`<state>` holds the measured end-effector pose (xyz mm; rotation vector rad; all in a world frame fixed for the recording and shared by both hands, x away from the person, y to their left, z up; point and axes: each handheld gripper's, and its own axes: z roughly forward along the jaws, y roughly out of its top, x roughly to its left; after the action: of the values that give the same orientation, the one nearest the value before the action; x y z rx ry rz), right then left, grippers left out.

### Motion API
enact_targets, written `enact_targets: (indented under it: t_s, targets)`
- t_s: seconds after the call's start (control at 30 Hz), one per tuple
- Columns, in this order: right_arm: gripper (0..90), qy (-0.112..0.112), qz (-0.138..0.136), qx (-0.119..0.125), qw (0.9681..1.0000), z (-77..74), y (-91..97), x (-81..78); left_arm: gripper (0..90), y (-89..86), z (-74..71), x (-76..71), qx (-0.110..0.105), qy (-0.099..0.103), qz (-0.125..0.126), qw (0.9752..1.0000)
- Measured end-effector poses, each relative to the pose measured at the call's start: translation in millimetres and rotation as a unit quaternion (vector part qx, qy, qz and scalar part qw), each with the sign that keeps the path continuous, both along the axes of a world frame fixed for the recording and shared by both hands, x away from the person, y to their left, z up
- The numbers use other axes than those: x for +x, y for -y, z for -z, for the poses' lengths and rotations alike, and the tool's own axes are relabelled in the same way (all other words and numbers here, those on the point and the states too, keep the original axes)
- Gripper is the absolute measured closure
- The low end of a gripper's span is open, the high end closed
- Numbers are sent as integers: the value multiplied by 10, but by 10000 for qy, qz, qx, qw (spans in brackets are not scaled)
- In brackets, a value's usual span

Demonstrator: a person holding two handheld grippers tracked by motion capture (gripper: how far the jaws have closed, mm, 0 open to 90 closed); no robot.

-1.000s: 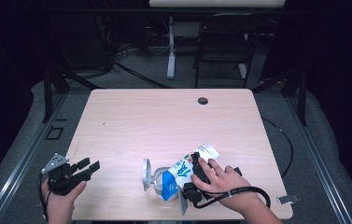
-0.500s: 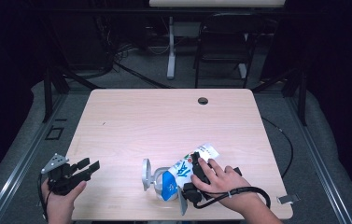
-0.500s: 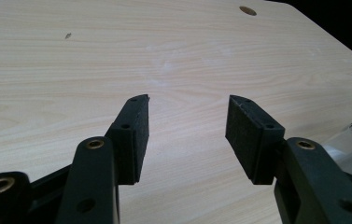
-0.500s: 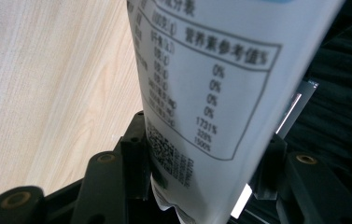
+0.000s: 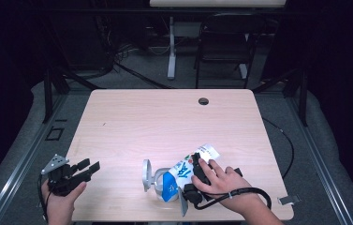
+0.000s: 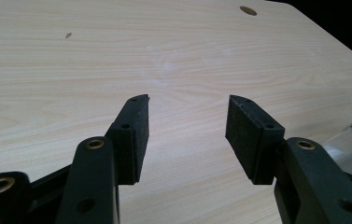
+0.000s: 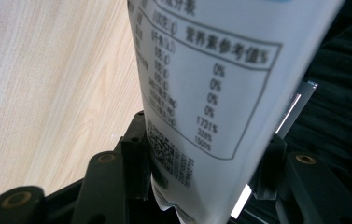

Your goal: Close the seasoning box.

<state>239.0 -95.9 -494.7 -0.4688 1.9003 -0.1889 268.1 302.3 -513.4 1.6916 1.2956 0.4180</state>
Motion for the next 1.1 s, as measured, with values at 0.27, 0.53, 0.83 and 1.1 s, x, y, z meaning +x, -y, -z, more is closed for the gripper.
enact_targets:
  t_s: [0.27,0.53,0.83,1.1]
  targets:
    - [513,-39,-32,50,10000,8,1,3,499,-1,0,-1,-6,5,0,10000]
    - [515,-12,-51,7,10000,3,-3,-1,499,-3,0,0,-6,4,-1,10000]
    - [516,-9,-48,3,10000,3,-5,-2,499,-1,-1,0,-1,3,1,10000]
    - [519,77,-27,-104,9999,-5,-8,-12,499,-4,0,0,-7,6,-3,10000]
